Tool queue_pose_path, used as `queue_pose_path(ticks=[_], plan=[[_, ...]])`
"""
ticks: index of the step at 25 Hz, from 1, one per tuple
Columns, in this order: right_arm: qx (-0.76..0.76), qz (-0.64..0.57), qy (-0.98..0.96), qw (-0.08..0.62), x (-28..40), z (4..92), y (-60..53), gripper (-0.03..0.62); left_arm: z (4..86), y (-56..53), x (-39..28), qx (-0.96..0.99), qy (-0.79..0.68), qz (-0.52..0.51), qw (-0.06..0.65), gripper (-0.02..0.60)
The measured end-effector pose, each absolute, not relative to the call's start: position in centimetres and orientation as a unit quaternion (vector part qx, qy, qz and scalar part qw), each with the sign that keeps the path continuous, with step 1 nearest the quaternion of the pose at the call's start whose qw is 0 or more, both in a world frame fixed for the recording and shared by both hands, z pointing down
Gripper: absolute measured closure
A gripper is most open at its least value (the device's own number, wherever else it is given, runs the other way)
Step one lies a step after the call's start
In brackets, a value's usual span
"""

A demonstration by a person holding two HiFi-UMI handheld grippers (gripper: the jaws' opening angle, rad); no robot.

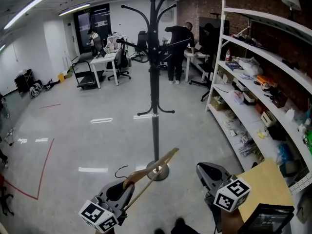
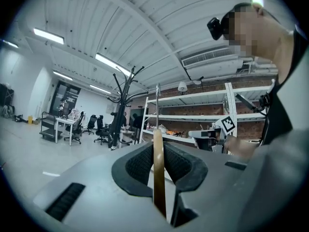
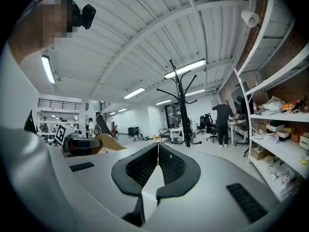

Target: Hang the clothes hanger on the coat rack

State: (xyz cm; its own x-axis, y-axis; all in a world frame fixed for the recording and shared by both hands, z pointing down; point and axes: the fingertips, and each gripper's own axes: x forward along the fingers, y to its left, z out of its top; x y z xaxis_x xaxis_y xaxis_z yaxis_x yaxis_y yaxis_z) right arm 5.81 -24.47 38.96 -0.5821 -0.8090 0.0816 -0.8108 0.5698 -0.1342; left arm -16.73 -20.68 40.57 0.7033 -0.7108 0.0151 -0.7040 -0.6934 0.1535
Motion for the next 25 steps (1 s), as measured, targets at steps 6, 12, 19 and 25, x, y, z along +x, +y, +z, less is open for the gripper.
queue_pose_path(ticks=[6, 12, 19, 25], plan=[[0.451, 0.078, -0.889, -0.007, 6.7, 39.1, -30.7, 0.586, 40.4, -26.4, -16.5, 0.918, -0.388, -0.018, 0.077, 0.531], [0.433, 0.068, -0.899, -0.012, 8.8, 37.8, -37.5, 0.586, 38.3, -32.9, -14.3, 0.919, -0.390, -0.014, 0.060, 0.529], [0.416, 0.042, -0.908, -0.028, 12.5, 35.4, -44.8, 0.586, 35.2, -40.0, -10.7, 0.927, -0.371, -0.021, 0.043, 0.529], [0.419, 0.051, -0.906, -0.034, 13.2, 35.5, -49.7, 0.586, 33.0, -45.7, -9.5, 0.937, -0.346, -0.020, 0.041, 0.529]])
